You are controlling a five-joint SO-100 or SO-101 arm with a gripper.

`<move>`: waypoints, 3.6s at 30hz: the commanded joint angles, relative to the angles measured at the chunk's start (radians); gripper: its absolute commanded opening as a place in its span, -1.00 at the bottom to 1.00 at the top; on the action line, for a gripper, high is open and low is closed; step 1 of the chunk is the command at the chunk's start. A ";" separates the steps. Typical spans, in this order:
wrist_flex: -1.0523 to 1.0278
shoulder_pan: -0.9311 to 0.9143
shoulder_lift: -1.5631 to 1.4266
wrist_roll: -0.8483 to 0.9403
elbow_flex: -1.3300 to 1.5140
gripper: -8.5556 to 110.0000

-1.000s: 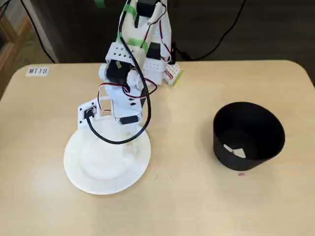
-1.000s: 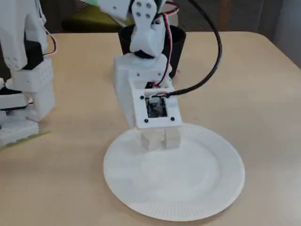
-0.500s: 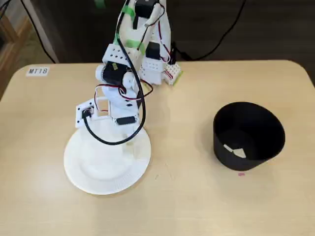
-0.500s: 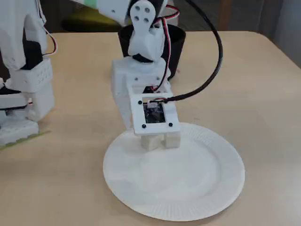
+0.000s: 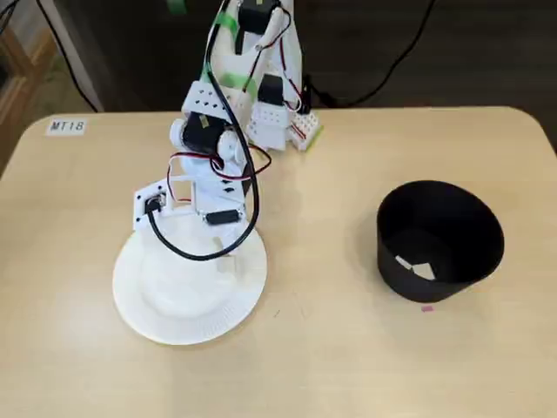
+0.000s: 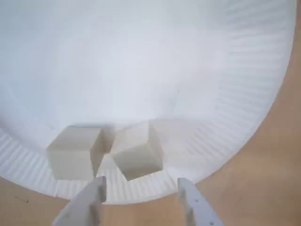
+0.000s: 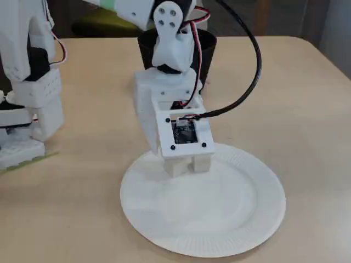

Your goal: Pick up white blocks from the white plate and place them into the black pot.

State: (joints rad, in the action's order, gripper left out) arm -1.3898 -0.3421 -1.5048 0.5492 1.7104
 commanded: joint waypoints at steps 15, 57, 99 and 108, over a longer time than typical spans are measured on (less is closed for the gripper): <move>0.115 -0.017 0.087 -0.006 -0.051 -0.62; 0.920 1.040 -0.333 -0.396 0.238 -0.90; -0.017 0.095 -0.081 -0.138 -0.072 -0.66; 0.067 0.054 -0.015 -0.087 -0.077 -0.21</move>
State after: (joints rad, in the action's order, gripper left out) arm -1.3453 -0.2746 -1.5156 0.4525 1.6797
